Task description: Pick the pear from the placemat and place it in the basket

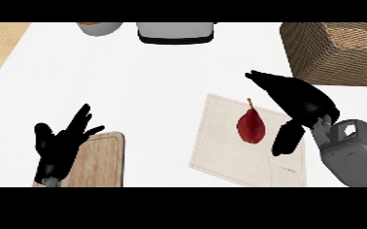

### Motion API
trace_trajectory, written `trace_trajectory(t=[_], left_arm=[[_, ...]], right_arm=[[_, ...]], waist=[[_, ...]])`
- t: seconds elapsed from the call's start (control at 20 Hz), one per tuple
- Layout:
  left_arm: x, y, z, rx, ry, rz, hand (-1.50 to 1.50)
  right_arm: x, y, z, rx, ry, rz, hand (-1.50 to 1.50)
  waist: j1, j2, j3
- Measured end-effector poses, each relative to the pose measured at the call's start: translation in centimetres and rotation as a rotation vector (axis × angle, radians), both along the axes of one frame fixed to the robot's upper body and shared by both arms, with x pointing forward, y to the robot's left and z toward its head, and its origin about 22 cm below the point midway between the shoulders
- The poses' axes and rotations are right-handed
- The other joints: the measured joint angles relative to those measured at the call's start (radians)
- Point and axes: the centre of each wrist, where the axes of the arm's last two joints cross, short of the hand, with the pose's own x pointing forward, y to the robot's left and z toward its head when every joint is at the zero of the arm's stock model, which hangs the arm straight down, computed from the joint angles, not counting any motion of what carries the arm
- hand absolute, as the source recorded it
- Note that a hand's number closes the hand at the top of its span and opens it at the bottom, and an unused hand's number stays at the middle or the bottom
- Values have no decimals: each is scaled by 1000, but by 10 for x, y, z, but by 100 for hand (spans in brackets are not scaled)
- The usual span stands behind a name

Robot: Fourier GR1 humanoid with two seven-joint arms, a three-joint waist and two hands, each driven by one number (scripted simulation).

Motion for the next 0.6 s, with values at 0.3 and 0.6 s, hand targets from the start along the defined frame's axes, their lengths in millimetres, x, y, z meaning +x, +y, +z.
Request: trace_trajectory(t=[0.3,0.6], left_arm=[[0,-2,1,4,0,-3,0],[0,-3,0,9,0,3,0]], right_arm=[[9,0,-18,9,-13,-12,-150],[13,8,-33,14,-5,1,-150]], waist=[[4,1,0],[4,0,2]])
